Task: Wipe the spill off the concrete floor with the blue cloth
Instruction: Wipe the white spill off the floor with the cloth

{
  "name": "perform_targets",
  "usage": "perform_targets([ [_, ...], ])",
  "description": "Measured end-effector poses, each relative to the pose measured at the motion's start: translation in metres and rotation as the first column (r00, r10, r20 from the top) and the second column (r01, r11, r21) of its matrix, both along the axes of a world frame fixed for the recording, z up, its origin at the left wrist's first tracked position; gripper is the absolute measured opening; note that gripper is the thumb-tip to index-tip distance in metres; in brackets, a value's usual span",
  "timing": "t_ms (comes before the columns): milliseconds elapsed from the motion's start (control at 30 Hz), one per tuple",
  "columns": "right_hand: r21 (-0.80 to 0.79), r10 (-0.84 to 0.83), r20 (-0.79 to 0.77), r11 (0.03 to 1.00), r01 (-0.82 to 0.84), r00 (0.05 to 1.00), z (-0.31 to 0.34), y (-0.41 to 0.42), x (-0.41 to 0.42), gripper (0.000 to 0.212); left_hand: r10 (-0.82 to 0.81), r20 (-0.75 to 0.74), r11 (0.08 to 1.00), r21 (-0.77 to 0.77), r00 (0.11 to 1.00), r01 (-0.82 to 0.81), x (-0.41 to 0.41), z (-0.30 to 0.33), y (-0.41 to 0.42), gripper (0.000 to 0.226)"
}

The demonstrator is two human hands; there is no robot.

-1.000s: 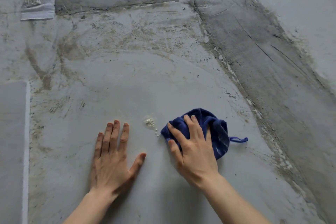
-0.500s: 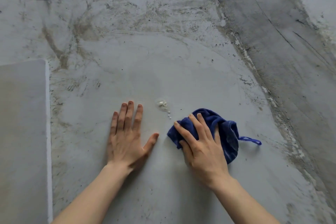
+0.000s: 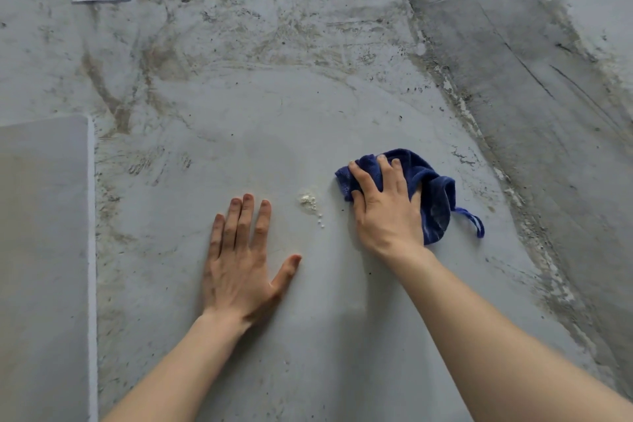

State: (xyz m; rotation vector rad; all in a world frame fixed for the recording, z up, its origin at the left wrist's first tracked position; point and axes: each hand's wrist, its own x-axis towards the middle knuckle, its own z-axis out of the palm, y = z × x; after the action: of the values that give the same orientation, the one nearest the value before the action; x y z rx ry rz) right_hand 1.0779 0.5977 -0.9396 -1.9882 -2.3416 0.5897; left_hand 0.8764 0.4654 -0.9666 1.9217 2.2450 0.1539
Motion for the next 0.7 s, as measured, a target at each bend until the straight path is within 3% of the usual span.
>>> perform_targets([
  [233,0.12,0.067,-0.019,0.991,-0.064,0.998,-0.006,-0.075,0.009,0.047,-0.001,0.007,1.0,-0.001,1.0,0.001,0.0,0.0,0.0,0.091],
  [500,0.108,0.145,-0.02,0.984,-0.142,0.989,-0.005,-0.128,0.023,0.05,0.002,0.017,1.0,0.019,1.0,-0.002,0.0,0.0,0.0,0.091],
  [600,0.124,0.167,-0.024,0.979,-0.163,0.986,0.006,-0.129,0.031,0.058,0.004,0.01,1.0,0.015,1.0,-0.004,0.0,0.0,0.0,0.091],
  [700,0.157,0.083,0.03,0.984,-0.086,0.996,0.016,-0.119,0.044,0.074,0.002,0.005,1.0,0.007,1.0,-0.002,-0.001,-0.001,-0.001,0.091],
])
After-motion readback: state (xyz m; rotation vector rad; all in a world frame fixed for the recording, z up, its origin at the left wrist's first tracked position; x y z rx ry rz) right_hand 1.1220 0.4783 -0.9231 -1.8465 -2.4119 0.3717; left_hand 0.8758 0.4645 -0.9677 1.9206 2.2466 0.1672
